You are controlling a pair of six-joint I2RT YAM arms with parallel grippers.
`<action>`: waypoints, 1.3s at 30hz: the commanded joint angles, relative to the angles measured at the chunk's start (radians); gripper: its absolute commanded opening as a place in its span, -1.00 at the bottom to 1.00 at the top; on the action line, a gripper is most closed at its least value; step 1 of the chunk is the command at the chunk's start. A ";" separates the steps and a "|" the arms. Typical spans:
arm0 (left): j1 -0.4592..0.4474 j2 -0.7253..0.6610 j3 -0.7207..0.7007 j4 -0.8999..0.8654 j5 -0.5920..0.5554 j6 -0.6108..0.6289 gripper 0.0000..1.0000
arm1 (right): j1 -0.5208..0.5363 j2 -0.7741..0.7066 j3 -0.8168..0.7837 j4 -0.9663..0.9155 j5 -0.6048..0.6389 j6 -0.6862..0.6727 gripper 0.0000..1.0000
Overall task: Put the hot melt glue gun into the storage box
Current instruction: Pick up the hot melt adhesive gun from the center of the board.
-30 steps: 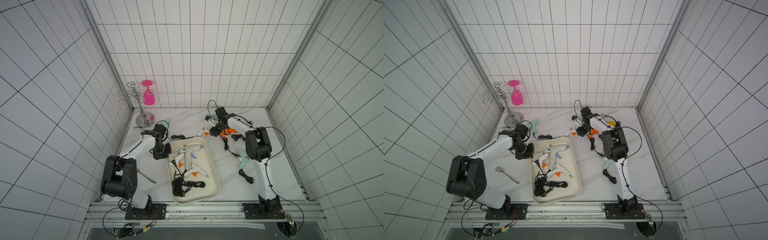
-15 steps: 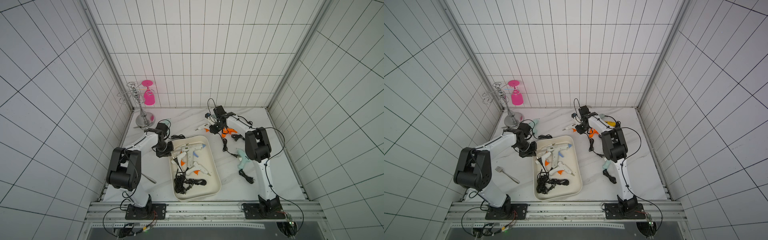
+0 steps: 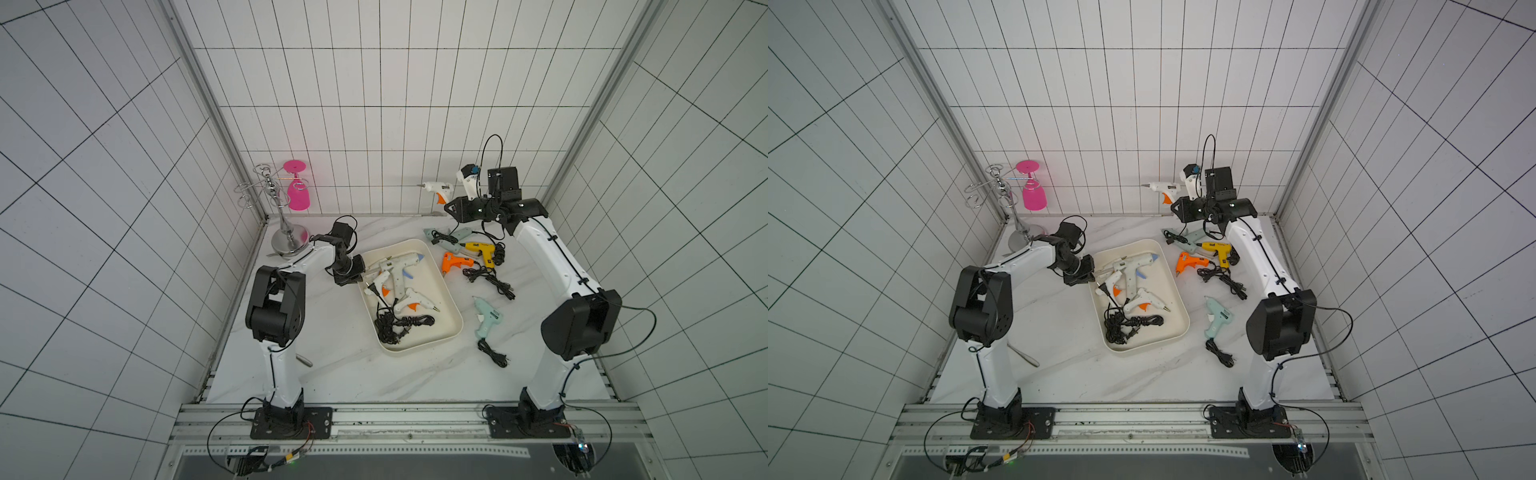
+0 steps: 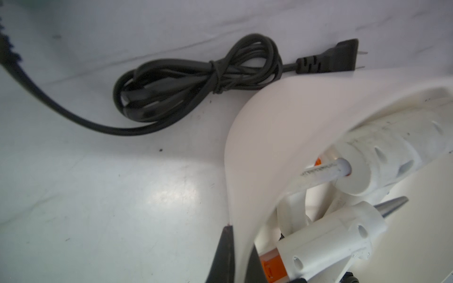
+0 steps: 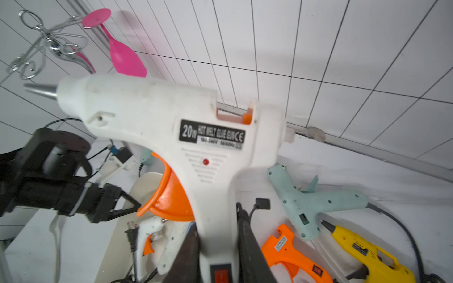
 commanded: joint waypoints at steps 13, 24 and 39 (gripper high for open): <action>-0.235 -0.578 -0.348 0.725 -0.273 0.251 0.88 | 0.011 -0.124 -0.218 0.117 -0.613 0.360 -0.63; -0.274 -0.601 -0.414 1.051 -0.146 0.382 0.96 | 0.101 -0.132 -0.292 0.064 -0.741 0.317 -0.63; -0.269 -0.714 -0.556 1.315 -0.033 0.381 0.86 | 0.143 -0.104 -0.312 0.038 -0.831 0.309 -0.64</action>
